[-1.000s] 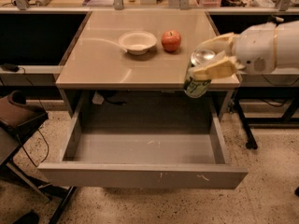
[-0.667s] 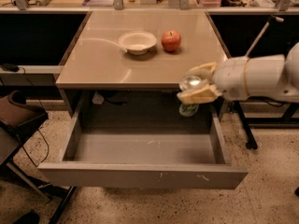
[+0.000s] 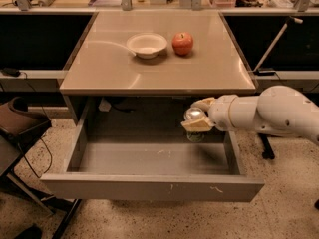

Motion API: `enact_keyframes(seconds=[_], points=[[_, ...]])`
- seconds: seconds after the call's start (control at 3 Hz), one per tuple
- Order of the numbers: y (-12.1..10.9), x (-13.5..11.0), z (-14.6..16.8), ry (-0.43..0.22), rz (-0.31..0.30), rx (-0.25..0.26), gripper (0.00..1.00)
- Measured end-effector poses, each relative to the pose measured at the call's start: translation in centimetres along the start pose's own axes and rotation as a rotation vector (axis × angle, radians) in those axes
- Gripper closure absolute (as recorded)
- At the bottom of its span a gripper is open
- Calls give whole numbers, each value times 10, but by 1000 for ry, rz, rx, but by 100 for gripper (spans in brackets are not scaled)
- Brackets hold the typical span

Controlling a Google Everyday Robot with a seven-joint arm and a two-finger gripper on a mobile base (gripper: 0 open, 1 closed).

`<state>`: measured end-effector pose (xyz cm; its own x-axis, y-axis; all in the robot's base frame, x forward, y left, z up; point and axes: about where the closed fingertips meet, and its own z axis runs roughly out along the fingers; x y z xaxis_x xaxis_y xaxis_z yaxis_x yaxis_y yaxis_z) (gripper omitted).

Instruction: Place green can into top drawer

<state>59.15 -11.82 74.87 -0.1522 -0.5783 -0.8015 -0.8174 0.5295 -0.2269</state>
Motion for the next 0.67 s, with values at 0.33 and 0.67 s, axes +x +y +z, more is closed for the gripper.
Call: enact_keyframes(seconds=[0.33, 0.67], points=[[6, 29, 12, 23, 71, 55, 100], [24, 49, 5, 35, 127, 106, 100]])
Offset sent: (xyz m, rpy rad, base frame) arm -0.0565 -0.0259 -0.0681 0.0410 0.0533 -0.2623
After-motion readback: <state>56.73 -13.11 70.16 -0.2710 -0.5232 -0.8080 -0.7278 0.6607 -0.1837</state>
